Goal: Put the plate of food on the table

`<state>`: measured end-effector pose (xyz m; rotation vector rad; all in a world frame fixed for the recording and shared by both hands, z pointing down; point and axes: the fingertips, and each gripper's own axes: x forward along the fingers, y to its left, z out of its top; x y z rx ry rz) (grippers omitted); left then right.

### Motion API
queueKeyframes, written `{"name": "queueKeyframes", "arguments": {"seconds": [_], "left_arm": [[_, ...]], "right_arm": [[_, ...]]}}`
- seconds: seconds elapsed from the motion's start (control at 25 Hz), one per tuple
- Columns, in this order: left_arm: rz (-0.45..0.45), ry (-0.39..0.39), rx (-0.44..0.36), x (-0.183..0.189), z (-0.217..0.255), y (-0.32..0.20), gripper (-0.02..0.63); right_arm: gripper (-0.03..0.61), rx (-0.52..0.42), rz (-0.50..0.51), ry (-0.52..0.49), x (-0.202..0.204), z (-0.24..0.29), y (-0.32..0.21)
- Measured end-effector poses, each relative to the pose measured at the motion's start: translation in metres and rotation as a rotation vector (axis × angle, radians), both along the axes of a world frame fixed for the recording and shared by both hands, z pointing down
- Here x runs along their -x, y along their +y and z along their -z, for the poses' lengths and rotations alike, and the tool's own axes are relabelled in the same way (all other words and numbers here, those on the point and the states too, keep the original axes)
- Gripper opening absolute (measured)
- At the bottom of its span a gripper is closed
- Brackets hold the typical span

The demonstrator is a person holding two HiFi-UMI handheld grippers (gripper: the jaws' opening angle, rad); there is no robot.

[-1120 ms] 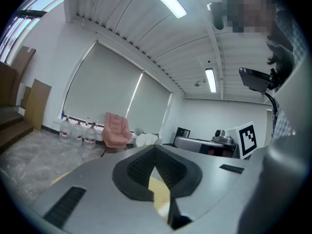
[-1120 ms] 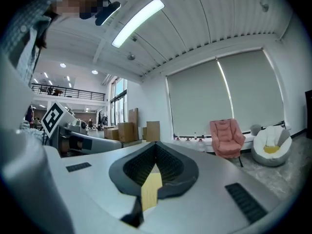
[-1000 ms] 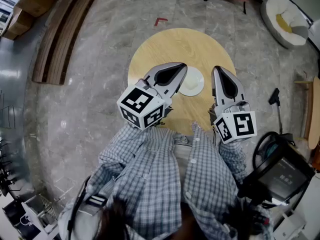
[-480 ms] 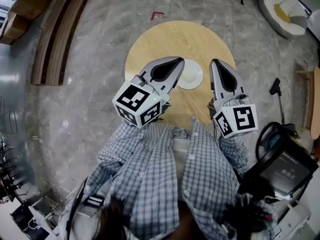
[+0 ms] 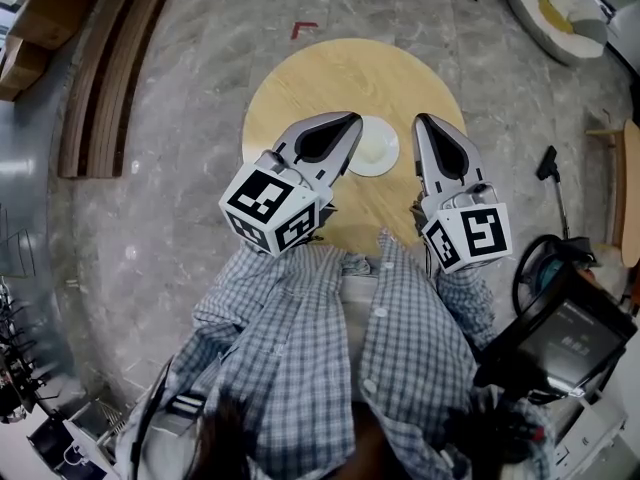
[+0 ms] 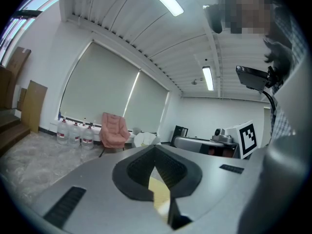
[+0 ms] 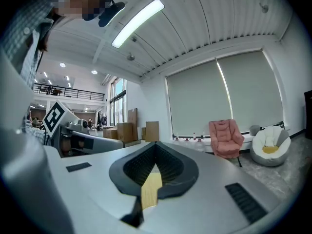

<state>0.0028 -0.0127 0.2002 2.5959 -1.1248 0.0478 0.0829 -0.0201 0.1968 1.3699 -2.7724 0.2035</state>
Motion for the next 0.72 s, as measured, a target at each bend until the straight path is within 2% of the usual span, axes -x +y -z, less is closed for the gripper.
{"name": "queueKeyframes", "arguments": {"seconds": [0.48, 0.72], "left_arm": [[0.016, 0.010, 0.012, 0.0084, -0.0003, -0.0009, 0.008], [0.000, 0.015, 0.013, 0.0007, -0.0054, -0.0015, 0.008]], "right_arm": [[0.005, 0.012, 0.007, 0.010, 0.0037, -0.0028, 0.0000], [0.005, 0.005, 0.035, 0.030, 0.0057, -0.0063, 0.0034]]}}
